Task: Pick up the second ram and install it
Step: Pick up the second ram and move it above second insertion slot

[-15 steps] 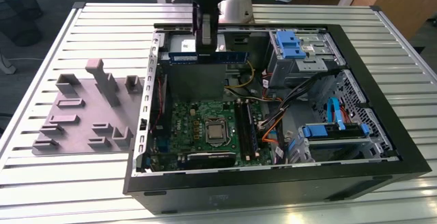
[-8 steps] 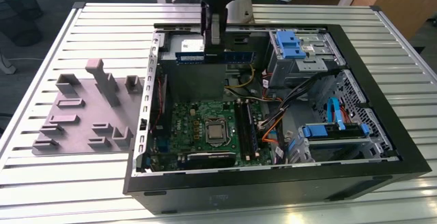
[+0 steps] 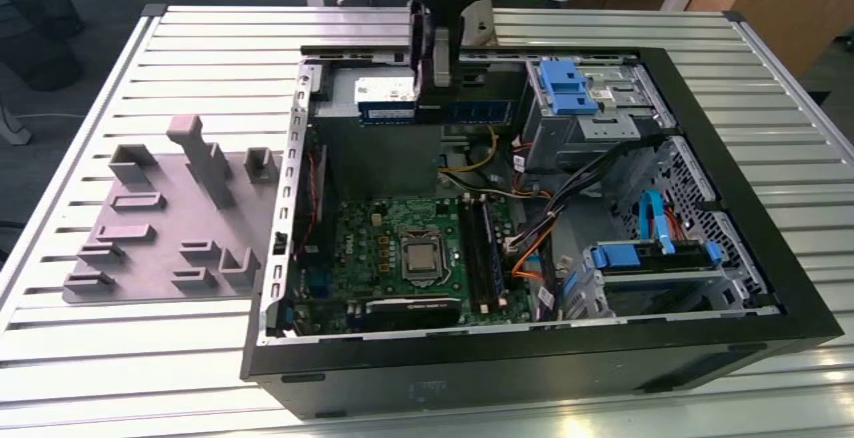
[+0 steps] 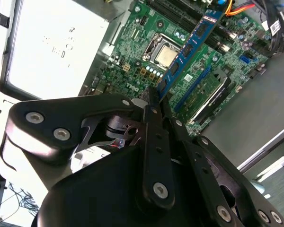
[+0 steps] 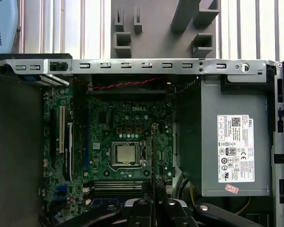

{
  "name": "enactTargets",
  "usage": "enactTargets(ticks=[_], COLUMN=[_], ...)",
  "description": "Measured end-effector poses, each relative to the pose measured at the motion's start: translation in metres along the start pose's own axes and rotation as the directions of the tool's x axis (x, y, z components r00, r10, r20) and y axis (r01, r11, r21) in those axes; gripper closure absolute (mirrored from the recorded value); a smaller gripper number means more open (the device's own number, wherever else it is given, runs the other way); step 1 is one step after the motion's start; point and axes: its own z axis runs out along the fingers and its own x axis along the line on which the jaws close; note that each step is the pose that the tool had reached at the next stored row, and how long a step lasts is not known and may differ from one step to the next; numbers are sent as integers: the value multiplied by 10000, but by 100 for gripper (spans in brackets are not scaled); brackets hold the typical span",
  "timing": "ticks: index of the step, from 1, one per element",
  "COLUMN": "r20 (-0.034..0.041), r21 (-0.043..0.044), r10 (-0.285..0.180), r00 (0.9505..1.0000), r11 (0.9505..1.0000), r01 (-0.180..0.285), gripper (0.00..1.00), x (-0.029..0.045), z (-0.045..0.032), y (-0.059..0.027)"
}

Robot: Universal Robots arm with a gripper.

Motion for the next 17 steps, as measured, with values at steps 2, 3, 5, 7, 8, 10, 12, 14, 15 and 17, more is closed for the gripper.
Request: enactTargets(ticks=[2, 3, 5, 7, 8, 10, 12, 14, 15, 17], r20=[1, 1, 0, 0, 1, 0, 0, 0, 0, 0], r21=[0, 0, -1, -1, 0, 0, 0, 0, 0, 0], r10=[0, 0, 1, 0, 0, 0, 1, 1, 0, 1], r00=[10000, 10000, 10000, 10000, 10000, 10000, 10000, 10000, 10000, 10000], r11=[10000, 10000, 10000, 10000, 10000, 10000, 10000, 10000, 10000, 10000], r01=[0, 0, -1, 0, 0, 0, -1, -1, 0, -1], gripper=[86, 86, 86, 86, 86, 86, 86, 86, 86, 86], x=[-1, -1, -2, -3, -3, -4, -5, -5, -5, -5], z=[-1, -1, -3, -4, -5, -6, -7, -8, -8, -8], y=[-34, -51, -86, -124, -143, -180, -219, -255, -257, -257])
